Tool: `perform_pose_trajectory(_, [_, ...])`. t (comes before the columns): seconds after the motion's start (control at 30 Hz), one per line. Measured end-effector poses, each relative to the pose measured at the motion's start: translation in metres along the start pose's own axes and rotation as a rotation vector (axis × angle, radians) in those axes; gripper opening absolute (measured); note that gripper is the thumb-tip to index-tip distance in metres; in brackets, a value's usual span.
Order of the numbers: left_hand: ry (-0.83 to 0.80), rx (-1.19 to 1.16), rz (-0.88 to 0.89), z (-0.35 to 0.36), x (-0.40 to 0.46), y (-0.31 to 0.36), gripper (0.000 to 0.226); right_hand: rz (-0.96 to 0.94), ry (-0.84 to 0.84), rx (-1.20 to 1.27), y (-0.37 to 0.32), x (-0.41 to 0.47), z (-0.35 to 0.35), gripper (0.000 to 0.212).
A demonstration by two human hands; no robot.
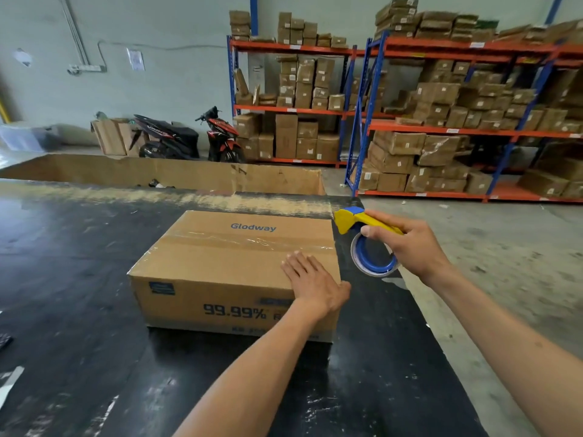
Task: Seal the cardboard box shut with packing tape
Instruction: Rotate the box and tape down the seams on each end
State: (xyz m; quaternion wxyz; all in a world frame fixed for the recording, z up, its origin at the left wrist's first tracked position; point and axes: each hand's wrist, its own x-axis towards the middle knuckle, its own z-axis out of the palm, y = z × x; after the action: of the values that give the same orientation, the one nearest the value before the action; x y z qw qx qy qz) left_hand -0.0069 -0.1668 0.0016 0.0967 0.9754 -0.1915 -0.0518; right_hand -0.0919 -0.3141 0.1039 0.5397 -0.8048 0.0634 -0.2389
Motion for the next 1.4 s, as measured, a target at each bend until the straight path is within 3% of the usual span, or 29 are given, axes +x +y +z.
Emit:
perform_pose_trajectory(0.17, [0.016,0.068,0.099,0.001,-0.004,-0.013,0.105,0.017,0.020,-0.015,0.018,-0.006,-0.009,0.041])
perform_pose_trajectory(0.33, [-0.066,0.157,0.448,-0.014,-0.020,-0.064,0.086,0.046,-0.018,-0.051,0.033,-0.012,-0.008,0.041])
perform_pose_trajectory(0.43, [-0.169,0.015,0.572,-0.036,-0.023,-0.113,0.091,0.044,-0.048,-0.065,0.034,-0.013,-0.005,0.040])
perform_pose_trajectory(0.5, [-0.207,-0.082,0.578,-0.051,-0.025,-0.133,0.092,0.051,-0.054,-0.060,0.032,-0.011,-0.004,0.040])
perform_pose_trajectory(0.57, [-0.126,-0.066,0.533,-0.052,-0.024,-0.131,0.094,0.050,-0.062,-0.053,0.030,-0.008,-0.003,0.040])
perform_pose_trajectory(0.7, [0.072,0.014,0.281,-0.022,-0.019,-0.084,0.095,0.038,-0.099,-0.061,0.030,-0.002,0.004,0.039])
perform_pose_trajectory(0.8, [0.068,0.034,0.196,-0.011,-0.009,-0.054,0.081,0.020,-0.136,-0.080,0.032,0.000,0.007,0.039])
perform_pose_trajectory(1.03, [0.054,0.193,0.353,-0.012,0.007,-0.059,0.064,0.024,-0.151,-0.037,0.043,0.005,-0.003,0.041])
perform_pose_trajectory(1.17, [0.034,0.207,0.455,-0.014,0.012,-0.078,0.068,0.008,-0.187,-0.074,0.052,0.005,-0.001,0.043])
perform_pose_trajectory(1.3, [-0.026,0.133,0.545,-0.018,0.011,-0.100,0.085,0.001,-0.204,-0.083,0.056,0.000,0.009,0.044])
perform_pose_trajectory(1.4, [-0.043,0.099,0.583,-0.020,0.013,-0.108,0.075,0.000,-0.191,-0.064,0.052,-0.004,0.017,0.045])
